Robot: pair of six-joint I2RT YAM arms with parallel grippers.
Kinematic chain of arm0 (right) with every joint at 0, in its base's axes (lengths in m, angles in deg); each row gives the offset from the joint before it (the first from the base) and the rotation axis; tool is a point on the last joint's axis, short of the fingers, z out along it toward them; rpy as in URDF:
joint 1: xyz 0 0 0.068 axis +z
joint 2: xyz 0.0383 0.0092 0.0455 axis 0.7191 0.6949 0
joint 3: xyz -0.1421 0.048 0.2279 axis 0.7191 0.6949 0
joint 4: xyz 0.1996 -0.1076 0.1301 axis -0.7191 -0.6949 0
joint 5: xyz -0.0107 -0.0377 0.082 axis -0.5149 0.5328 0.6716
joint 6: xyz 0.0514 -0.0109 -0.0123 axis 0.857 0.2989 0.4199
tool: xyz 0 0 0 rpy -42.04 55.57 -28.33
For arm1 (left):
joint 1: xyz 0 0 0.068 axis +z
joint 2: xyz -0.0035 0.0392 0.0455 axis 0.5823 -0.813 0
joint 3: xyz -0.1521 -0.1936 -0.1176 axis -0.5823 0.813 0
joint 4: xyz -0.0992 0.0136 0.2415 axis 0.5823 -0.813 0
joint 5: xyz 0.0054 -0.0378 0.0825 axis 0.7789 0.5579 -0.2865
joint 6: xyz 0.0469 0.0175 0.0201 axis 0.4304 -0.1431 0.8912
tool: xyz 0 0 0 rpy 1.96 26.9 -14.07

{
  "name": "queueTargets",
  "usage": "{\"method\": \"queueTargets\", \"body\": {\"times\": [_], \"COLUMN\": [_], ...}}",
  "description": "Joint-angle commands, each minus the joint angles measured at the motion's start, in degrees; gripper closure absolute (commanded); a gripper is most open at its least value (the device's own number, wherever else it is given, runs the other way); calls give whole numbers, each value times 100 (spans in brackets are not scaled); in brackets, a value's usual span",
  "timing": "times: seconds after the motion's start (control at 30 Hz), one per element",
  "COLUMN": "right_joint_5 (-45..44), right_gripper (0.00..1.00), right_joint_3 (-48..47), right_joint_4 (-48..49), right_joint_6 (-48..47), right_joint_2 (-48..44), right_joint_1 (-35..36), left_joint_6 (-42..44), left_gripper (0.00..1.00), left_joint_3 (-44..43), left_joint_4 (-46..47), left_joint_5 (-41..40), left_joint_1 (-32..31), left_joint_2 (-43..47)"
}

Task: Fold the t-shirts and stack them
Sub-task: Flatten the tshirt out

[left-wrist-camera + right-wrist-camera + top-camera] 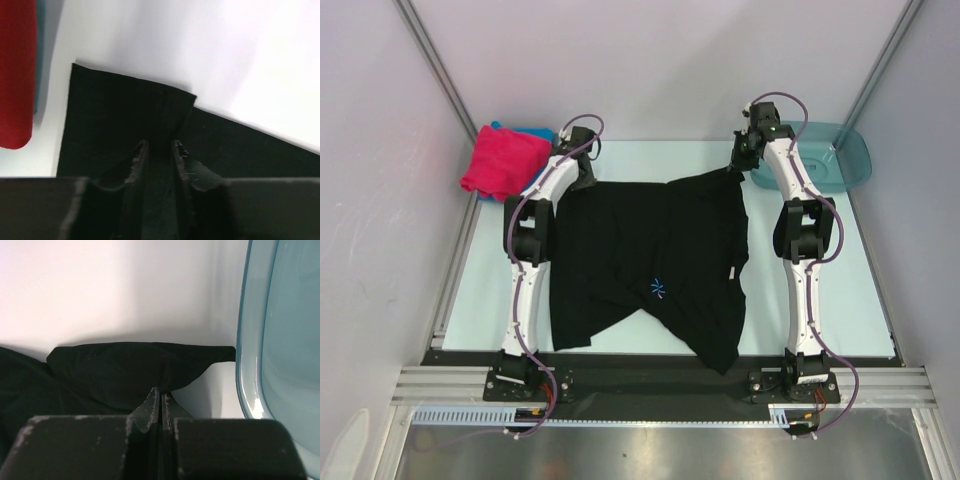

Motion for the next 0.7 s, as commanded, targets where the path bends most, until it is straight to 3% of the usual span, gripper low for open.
{"method": "queueTargets", "body": {"times": [0.0, 0.07, 0.27, 0.33, 0.37, 0.4, 0.53, 0.63, 0.67], "right_joint_5": [51, 68, 77, 103, 103, 121, 130, 130, 130], "right_gripper": [100, 100, 100, 100, 100, 100, 100, 100, 100], "right_joint_3": [-38, -29, -38, -21, -12, -12, -21, -12, -12], "right_joint_4": [96, 96, 96, 87, 96, 96, 114, 105, 105], "right_joint_6": [51, 51, 42, 51, 42, 42, 51, 51, 51], "right_joint_2": [22, 22, 14, 31, 31, 31, 40, 40, 40], "right_joint_1": [-34, -42, -34, -25, -33, -33, -25, -16, -16], "left_joint_6": [-89, -89, -45, -10, -1, 17, 78, 87, 87], "left_gripper": [74, 82, 84, 83, 75, 73, 79, 98, 100], "left_joint_3": [-95, -95, -60, -77, -77, -86, -261, -279, -279], "left_joint_4": [-124, -124, -133, -106, -71, -62, -45, -45, -45], "left_joint_5": [155, 147, 24, -11, -38, -64, -108, -108, -108], "left_joint_1": [-53, -62, -62, -62, -62, -62, -62, -62, -62], "left_joint_2": [-176, -168, -71, 16, 43, 69, 88, 87, 87]}}
